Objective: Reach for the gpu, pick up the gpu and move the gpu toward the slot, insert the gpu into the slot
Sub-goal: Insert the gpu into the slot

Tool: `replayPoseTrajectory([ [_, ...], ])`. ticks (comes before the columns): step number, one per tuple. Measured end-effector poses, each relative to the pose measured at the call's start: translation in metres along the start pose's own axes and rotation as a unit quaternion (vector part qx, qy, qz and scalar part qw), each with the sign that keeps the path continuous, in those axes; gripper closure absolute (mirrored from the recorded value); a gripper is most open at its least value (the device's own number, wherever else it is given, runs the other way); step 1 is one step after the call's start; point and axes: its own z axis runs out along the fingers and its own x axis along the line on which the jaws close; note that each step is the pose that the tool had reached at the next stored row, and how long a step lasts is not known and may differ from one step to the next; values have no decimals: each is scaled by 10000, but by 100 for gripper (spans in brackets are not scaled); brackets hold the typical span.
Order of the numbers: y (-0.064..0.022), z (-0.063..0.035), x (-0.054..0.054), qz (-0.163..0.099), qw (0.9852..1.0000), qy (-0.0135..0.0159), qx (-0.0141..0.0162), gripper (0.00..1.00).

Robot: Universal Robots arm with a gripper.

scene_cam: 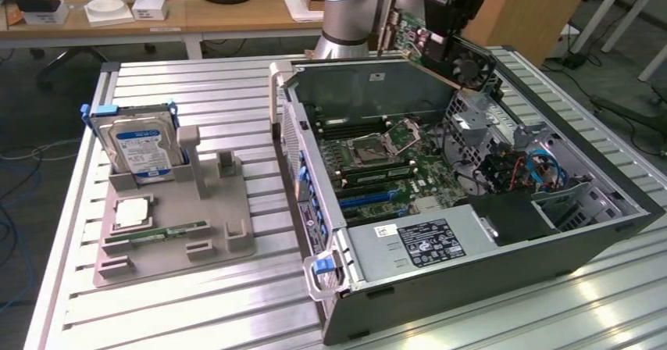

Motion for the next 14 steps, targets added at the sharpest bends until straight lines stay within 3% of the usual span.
replayPoseTrajectory([
  [7,0,2,0,-463,9989,4,-17,73],
  [14,0,4,0,-967,9953,7,-36,73],
])
